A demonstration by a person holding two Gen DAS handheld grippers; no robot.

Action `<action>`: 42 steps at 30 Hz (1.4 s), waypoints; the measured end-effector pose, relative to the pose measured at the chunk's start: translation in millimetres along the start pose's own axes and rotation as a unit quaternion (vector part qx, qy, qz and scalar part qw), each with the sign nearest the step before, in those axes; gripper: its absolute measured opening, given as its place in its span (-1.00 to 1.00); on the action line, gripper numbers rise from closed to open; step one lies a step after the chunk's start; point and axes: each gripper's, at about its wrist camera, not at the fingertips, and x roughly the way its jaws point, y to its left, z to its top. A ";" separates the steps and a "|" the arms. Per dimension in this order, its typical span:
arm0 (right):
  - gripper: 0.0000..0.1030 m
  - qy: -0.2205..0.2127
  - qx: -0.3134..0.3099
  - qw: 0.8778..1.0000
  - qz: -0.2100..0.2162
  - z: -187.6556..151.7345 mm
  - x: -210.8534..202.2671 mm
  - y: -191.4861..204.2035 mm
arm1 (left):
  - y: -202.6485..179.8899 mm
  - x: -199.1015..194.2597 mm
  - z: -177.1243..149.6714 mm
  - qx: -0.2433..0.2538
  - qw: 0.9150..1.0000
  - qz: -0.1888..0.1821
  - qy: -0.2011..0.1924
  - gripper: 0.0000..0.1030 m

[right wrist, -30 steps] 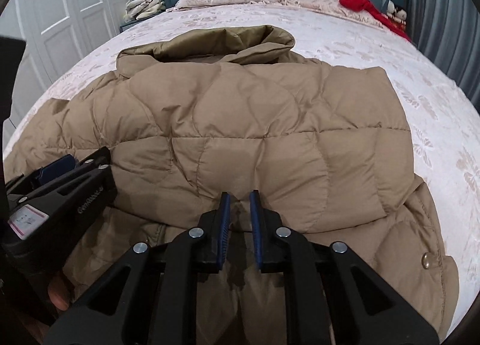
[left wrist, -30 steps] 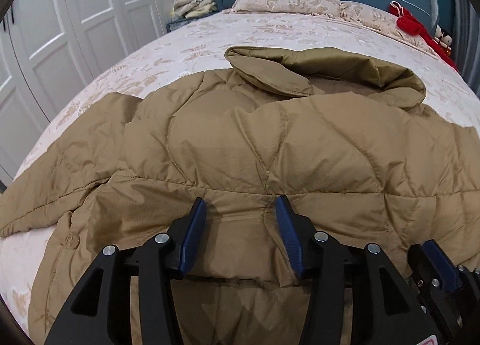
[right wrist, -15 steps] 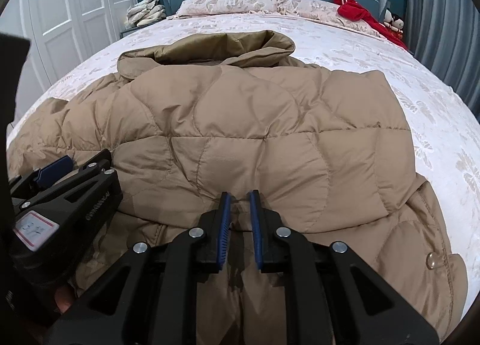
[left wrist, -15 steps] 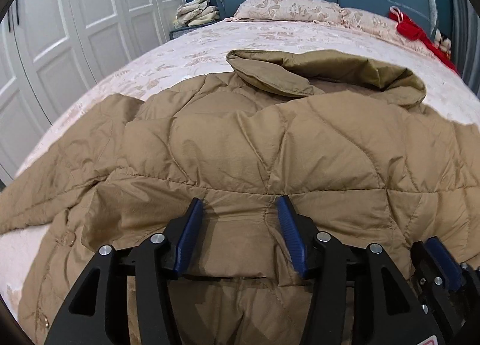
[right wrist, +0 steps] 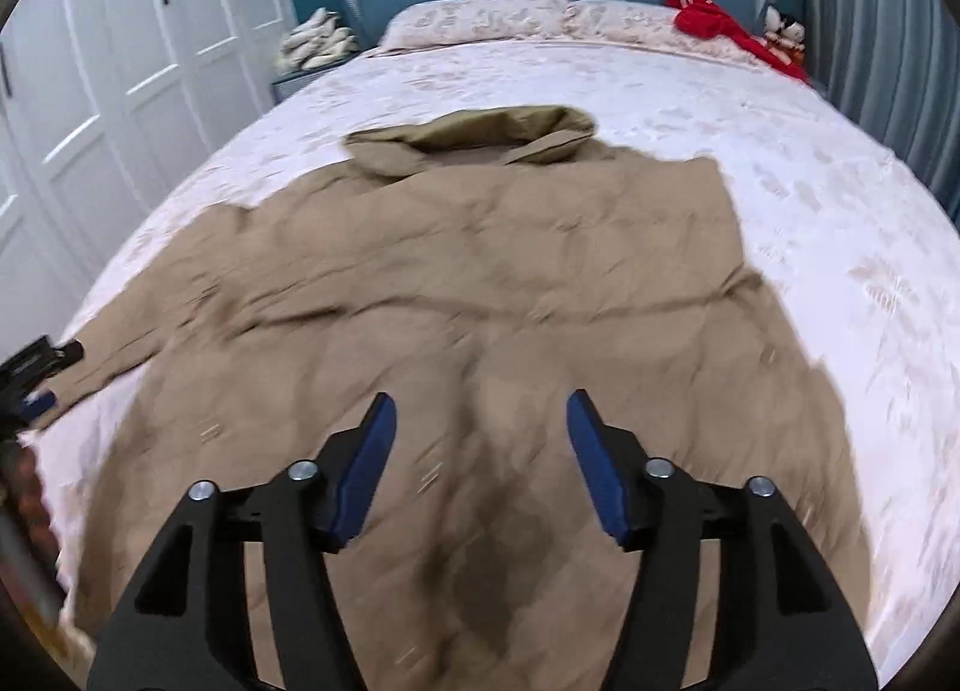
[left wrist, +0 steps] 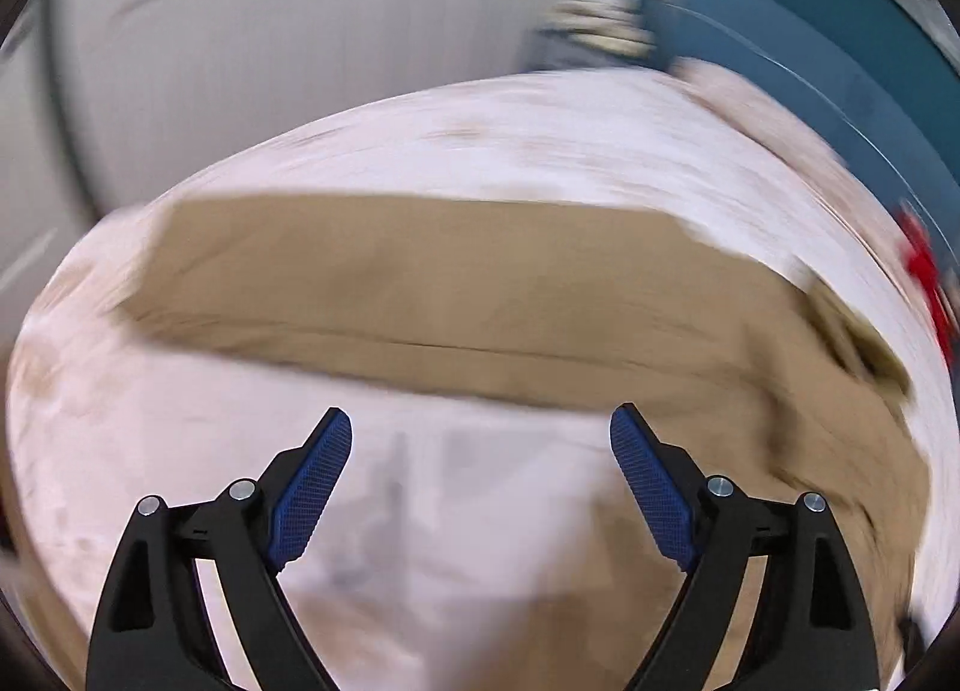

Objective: Fold large clothes

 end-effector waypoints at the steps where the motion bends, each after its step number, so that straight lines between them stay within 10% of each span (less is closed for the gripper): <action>1: 0.14 0.003 0.001 1.000 0.007 -5.7 -5.8 6.5 | 29.7 5.2 8.1 -0.043 0.999 0.007 0.004 0.66; 5: 0.15 0.015 -0.001 1.000 0.016 -23.0 -22.9 29.9 | 108.7 16.3 29.7 -0.160 0.987 0.028 0.001 0.64; 12: 0.18 0.033 -0.038 0.999 0.012 -42.4 -29.3 62.1 | 133.4 41.5 50.9 -0.184 0.982 0.046 0.003 0.50; 17: 0.23 0.032 -0.045 0.998 0.008 -44.3 -30.5 68.1 | 120.5 43.7 65.3 -0.138 0.989 0.058 0.000 -0.96; 25: 0.23 0.027 -0.013 1.000 0.006 -39.5 -40.6 44.3 | -1.9 -81.1 101.5 -0.016 0.990 -0.077 -0.115 -0.99; 32: 0.23 0.005 0.020 1.000 -0.017 -36.1 -64.4 0.8 | -227.8 -174.9 41.0 0.152 0.944 -0.276 -0.093 -0.92; 37: 0.28 -0.007 0.021 0.997 -0.068 -40.2 -81.7 -42.0 | -304.3 -165.0 -40.8 0.231 0.930 -0.287 -0.012 0.21; 42: 0.31 0.003 0.039 0.995 -0.091 -43.7 -87.9 -90.6 | -271.0 -147.7 -98.5 0.255 0.939 -0.232 0.001 0.31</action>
